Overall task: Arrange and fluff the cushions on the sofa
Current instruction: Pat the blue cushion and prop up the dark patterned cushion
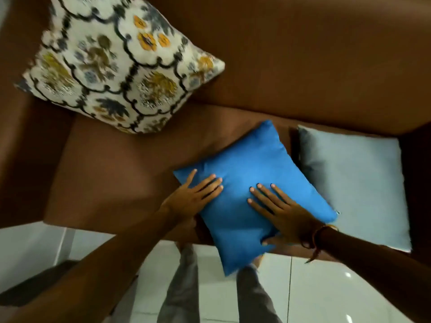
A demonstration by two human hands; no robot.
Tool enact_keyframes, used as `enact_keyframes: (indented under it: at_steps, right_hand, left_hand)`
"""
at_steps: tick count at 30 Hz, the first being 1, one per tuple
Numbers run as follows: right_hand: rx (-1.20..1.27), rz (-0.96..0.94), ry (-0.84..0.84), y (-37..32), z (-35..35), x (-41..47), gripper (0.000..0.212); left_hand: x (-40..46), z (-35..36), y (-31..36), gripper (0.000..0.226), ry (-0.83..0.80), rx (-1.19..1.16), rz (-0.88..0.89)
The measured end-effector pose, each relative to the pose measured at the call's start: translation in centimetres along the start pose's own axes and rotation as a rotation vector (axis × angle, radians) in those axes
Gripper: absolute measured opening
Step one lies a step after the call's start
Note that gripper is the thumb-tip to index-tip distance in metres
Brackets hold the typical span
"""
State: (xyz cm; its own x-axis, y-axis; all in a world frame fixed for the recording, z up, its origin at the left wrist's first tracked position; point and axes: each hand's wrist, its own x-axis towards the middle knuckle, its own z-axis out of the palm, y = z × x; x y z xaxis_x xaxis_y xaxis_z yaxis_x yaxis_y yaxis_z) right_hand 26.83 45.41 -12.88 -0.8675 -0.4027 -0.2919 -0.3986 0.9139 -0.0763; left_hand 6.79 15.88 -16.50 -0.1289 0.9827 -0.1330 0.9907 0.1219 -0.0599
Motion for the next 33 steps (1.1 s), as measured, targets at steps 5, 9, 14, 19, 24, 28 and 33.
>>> enact_keyframes:
  at_steps: [5, 9, 14, 19, 24, 28, 33]
  right_hand:
    - [-0.154, -0.003, 0.118, -3.2, 6.4, -3.2, 0.086]
    - [-0.210, 0.152, 0.190, -3.3, 4.9, -2.3, 0.052]
    - [0.503, 0.165, 0.098, 4.9, -6.4, -1.2, 0.099]
    - [1.119, 0.276, 0.286, 16.9, -18.0, 1.8, 0.074]
    - [1.158, 0.334, 0.438, 23.2, -21.2, 7.8, 0.044]
    - [1.105, 0.454, 0.507, 25.4, -19.3, 11.0, 0.044]
    - [0.962, 0.526, 0.565, 25.6, -17.4, 11.8, 0.049]
  left_hand:
    - [0.9, 3.2, 5.0, 0.051, -0.041, -0.016, -0.220]
    - [3.7, -1.0, 3.2, 0.058, 0.031, -0.252, -0.211]
    - [6.3, -11.4, -4.2, 0.065, 0.095, -0.639, -0.437]
    - [10.2, -19.1, -10.9, 0.081, 0.260, -0.742, -0.669]
    - [15.5, -20.9, -18.3, 0.069, 0.160, -0.705, -0.843]
    - [18.1, -19.6, -19.2, 0.062, 0.254, -0.531, -0.929]
    - [19.7, -18.7, -17.2, 0.065, 0.409, -0.206, -0.984]
